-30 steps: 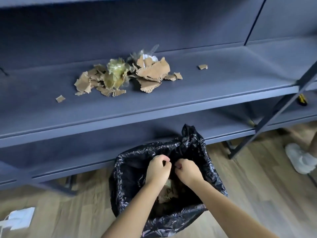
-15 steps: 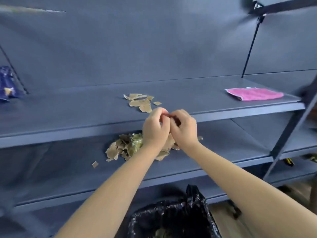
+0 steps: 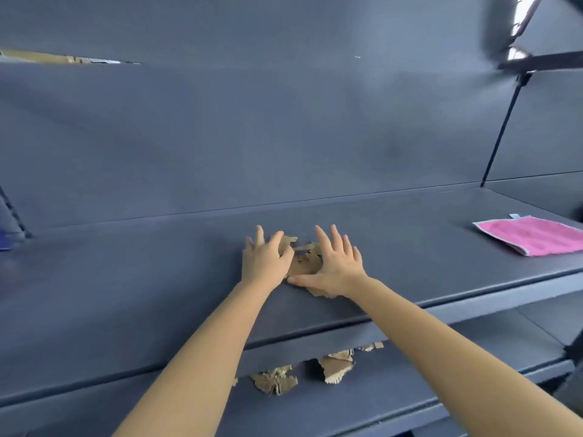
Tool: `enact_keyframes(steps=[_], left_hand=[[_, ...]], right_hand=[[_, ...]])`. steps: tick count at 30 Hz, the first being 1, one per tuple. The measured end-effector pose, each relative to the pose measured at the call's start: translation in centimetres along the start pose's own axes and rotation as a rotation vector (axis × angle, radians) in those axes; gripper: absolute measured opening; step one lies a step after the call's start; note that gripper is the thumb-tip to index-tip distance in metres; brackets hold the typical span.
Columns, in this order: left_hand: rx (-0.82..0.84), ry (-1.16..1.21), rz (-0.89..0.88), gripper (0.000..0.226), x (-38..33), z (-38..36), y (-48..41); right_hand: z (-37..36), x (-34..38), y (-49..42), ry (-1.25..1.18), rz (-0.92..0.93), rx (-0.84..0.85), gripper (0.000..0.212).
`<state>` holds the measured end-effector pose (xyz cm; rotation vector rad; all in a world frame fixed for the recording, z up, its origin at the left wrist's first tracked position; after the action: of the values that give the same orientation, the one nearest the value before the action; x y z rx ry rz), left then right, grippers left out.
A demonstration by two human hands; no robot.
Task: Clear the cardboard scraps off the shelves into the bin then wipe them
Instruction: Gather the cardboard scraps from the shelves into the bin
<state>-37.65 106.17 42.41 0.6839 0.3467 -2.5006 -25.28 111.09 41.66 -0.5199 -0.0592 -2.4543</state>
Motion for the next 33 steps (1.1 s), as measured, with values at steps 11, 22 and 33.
enact_keyframes(steps=[11, 22, 33], left_hand=[[-0.002, -0.197, -0.198, 0.035, -2.5, -2.0, -4.8], [0.004, -0.027, -0.205, 0.022, -4.2, -0.9, 0.1], [-0.231, 0.384, -0.277, 0.014, -10.0, 1.8, 11.6]], right_hand=[[0.3, 1.2, -2.3, 0.043, 0.069, -0.091, 0.063], [1.6, 2.2, 0.7, 0.055, 0.020, -0.164, 0.048], [7.4, 0.9, 10.8, -0.001, 0.171, -0.339, 0.028]])
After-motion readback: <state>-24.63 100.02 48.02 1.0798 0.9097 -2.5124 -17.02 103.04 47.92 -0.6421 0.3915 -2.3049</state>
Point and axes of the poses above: each hand's wrist, its own y-axis away from the middle knuckle, its own z-axis out of the back of the hand, x = y × z, the point moved 9 cm from there along -y, towards the middle knuckle, and after that the axes turned 4 degrees about z, right-handed, at the moved point
